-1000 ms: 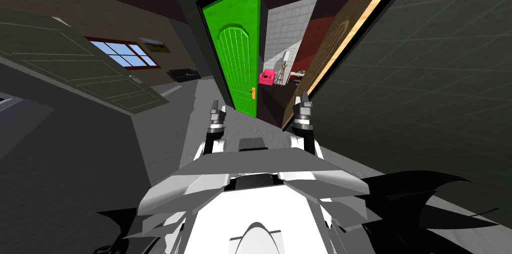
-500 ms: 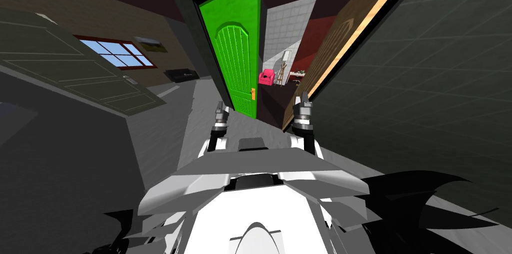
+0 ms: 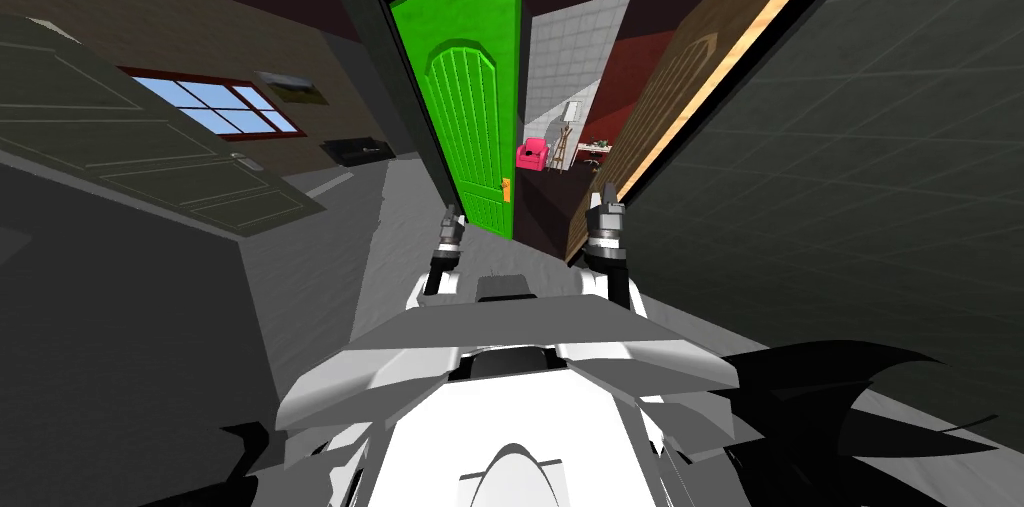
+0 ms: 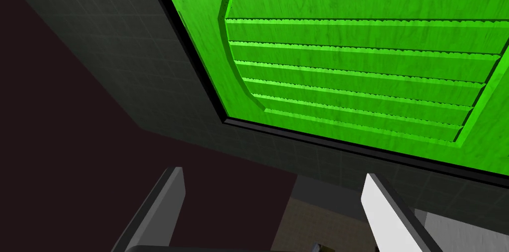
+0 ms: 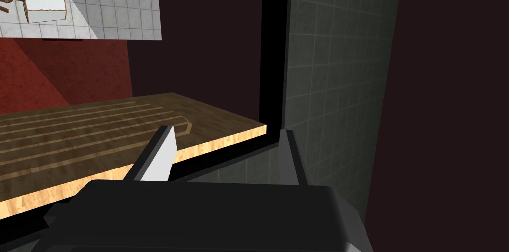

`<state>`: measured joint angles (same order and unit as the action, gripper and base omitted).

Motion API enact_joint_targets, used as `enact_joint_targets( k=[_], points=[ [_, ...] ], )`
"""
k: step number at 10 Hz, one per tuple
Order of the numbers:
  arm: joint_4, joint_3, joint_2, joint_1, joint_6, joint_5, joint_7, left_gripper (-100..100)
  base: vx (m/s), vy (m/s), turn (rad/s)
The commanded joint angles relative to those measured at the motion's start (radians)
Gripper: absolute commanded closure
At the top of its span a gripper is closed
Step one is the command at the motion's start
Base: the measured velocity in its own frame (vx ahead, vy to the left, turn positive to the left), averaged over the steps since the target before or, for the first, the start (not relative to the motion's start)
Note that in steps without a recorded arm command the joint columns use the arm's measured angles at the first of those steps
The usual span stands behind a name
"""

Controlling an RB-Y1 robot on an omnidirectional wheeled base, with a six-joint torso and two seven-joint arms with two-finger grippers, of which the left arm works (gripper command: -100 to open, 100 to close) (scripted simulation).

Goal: Push the door open

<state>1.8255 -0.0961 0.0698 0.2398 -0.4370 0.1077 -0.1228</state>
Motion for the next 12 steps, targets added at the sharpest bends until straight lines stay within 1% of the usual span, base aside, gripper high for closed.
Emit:
enact_joint_targets(
  k=[1, 5, 7, 12],
  points=[
    [-0.050, -0.001, 0.002, -0.041, 0.004, -0.002, 0.000, -100, 0.091, 0.037, -0.026],
    [-0.162, -0.013, 0.007, -0.111, 0.002, -0.007, -0.002, -100, 0.098, 0.036, -0.036],
    [-0.226, -0.019, 0.008, -0.147, 0.001, -0.009, -0.002, -100, 0.094, 0.045, -0.035],
    [-0.371, -0.034, 0.007, -0.240, -0.001, -0.015, -0.004, -100, 0.097, 0.039, -0.036]
  ],
)
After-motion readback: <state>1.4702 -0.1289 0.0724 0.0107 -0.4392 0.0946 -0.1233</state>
